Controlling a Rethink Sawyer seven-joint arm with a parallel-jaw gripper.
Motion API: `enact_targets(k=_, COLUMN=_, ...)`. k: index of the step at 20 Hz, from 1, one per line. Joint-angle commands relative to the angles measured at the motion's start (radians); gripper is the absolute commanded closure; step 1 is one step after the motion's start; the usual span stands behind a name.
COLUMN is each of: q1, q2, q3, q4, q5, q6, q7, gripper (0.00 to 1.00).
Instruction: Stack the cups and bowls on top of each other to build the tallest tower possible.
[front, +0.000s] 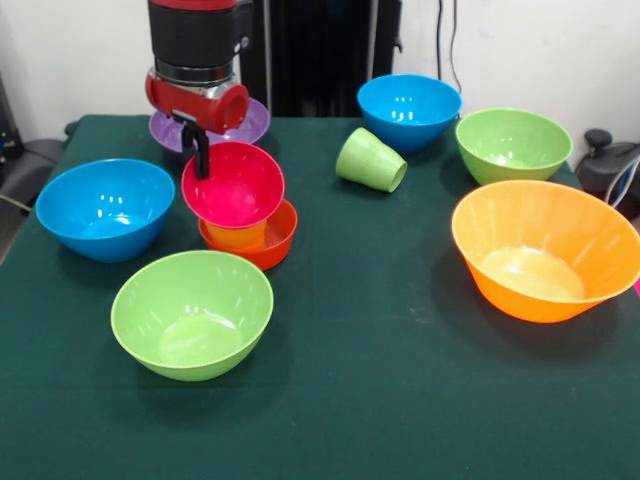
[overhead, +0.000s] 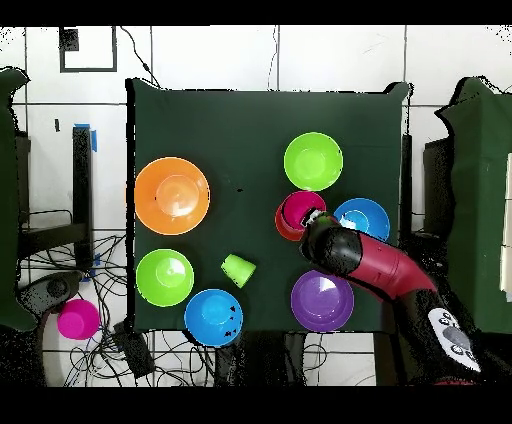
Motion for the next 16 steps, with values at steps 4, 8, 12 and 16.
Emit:
enact_targets(k=4, q1=-0.085, q2=-0.025, q3=0.109, q4=0.042, q5=-0.031, q6=0.083, q7=-0.007, gripper=1.00)
enact_targets(k=8, q1=-0.084, q2=-0.026, q3=0.108, q4=0.040, q5=-0.037, q6=0.084, q7=-0.001, gripper=1.00)
enact_targets(k=12, q1=-0.080, q2=-0.027, q3=0.104, q4=0.035, q5=-0.041, q6=0.090, q7=0.001, gripper=1.00)
enact_targets(k=16, q1=-0.076, q2=-0.029, q3=0.102, q4=0.039, q5=-0.042, q6=0.088, q7=0.005, gripper=1.00)
